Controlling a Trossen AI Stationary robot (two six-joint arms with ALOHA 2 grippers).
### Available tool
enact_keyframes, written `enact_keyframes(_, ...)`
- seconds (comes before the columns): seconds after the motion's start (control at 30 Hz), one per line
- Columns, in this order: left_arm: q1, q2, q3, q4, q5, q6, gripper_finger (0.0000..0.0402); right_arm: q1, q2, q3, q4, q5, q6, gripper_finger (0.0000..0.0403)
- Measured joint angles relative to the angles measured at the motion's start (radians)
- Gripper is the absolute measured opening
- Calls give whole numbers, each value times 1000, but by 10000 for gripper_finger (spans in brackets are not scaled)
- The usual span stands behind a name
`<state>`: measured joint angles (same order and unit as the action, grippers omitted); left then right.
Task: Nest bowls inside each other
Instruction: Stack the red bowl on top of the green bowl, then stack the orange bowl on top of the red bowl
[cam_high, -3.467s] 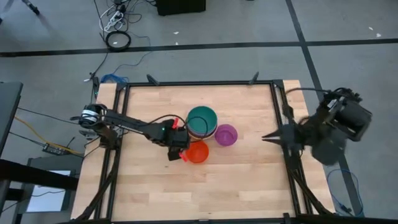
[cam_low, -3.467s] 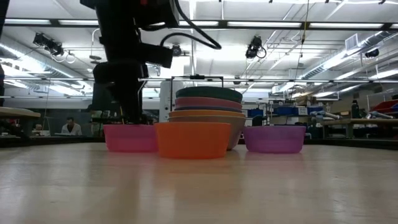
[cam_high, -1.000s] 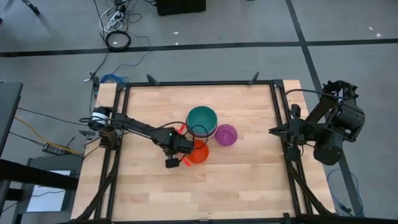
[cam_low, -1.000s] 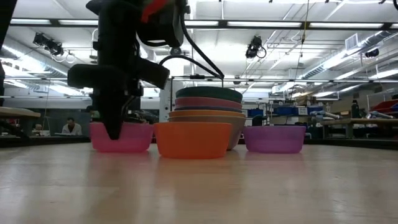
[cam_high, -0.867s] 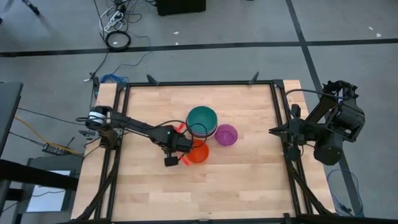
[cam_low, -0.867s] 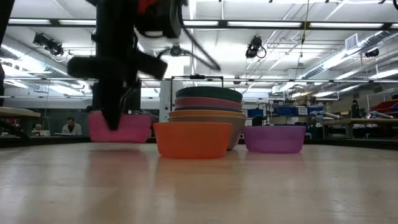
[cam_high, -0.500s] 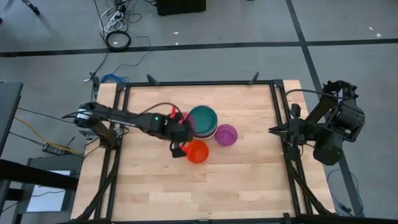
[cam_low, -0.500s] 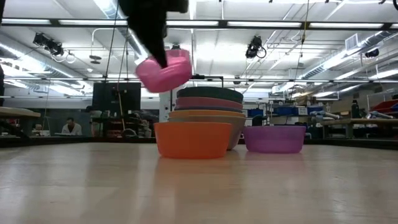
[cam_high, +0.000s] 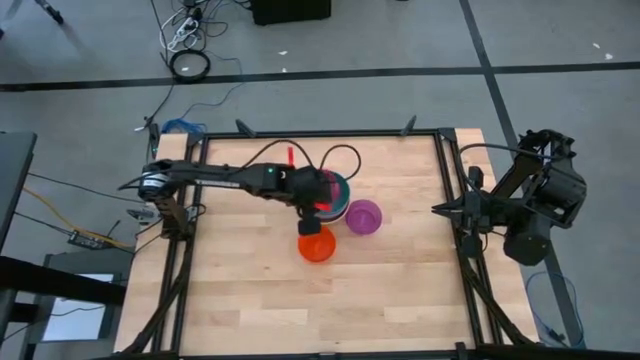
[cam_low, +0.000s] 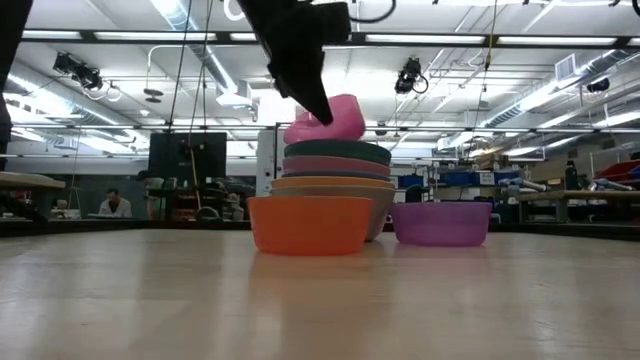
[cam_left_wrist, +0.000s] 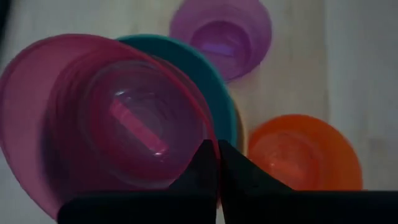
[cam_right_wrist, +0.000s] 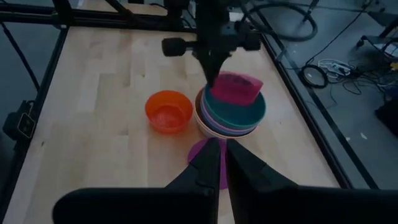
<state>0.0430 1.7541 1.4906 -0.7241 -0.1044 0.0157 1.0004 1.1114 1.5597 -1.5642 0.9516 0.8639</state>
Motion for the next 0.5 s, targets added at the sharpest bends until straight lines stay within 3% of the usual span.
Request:
enact_keyframes(0.13,2,17,-1,7,13,-5,27,0,0,0,0,0,0,15)
enact_keyframes(0.5,-4,19,4,-8,-5,-66,155,0,0,0,-1,18,0,15)
